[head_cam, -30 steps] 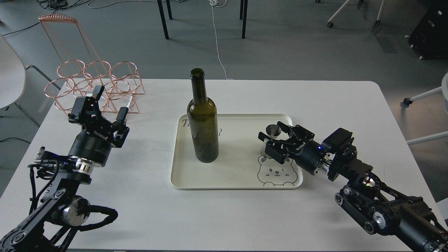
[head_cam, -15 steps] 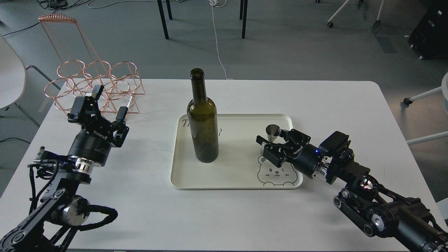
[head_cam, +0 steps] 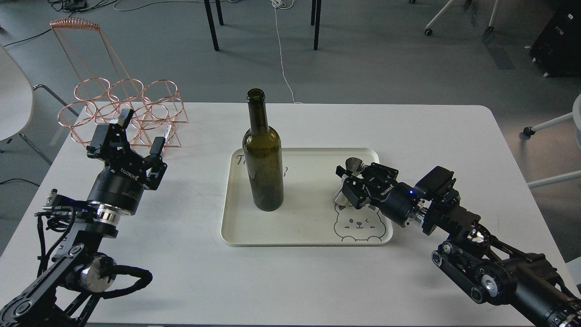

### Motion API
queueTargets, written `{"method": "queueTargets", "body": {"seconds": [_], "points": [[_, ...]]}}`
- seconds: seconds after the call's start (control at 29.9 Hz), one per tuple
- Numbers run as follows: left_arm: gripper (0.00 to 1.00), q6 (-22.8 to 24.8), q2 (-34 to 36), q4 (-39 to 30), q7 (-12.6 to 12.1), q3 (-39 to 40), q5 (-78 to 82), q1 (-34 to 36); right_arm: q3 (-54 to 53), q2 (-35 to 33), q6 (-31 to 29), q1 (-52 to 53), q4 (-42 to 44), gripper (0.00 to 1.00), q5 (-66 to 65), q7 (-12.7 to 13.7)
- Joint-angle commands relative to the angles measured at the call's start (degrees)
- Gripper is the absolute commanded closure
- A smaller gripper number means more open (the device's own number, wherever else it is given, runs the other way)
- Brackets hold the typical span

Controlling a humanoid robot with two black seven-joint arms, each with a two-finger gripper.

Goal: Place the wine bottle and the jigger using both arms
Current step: 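Lift the jigger with the right gripper and carry it off the tray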

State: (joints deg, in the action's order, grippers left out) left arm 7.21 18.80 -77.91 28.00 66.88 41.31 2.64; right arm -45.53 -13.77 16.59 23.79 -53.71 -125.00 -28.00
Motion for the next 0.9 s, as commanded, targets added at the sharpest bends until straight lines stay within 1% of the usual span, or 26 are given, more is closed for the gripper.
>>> {"method": "queueTargets", "body": {"seconds": [0.0,0.23,0.47,0.57,0.64,0.74,0.87], "points": [[0.02,0.00,0.01,-0.05,0.00,0.00,0.00,-0.01,-2.54,-0.73,0.37,0.03,-1.13,0.71,0.00,0.00],[0.02,0.00,-0.08,-0.14,0.00,0.00,0.00,0.08,-9.13,-5.56,0.37,-0.50,-5.35,0.70,0.00,0.00],[0.02,0.00,-0.26,-0.22,0.00,-0.09,0.00,0.17,-13.97,-11.71,1.34,-3.48,-5.00,0.70,0.00,0.00],[0.02,0.00,-0.26,-0.22,0.00,-0.09,0.00,0.17,-16.25,-12.51,1.60,-5.50,-3.95,0.70,0.00,0.00],[0.02,0.08,-0.34,-0.31,0.00,-0.17,0.00,0.17,-16.96,-12.51,2.91,-6.12,-2.46,0.70,0.00,0.00],[0.02,0.08,-0.34,-0.75,0.00,-0.17,0.00,0.17,-17.05,-12.42,4.50,-6.21,0.53,0.70,0.00,0.00],[0.02,0.08,-0.17,-0.93,0.00,-0.26,0.00,0.17,-17.05,-11.99,4.94,-6.21,3.87,0.70,0.00,0.00]]}}
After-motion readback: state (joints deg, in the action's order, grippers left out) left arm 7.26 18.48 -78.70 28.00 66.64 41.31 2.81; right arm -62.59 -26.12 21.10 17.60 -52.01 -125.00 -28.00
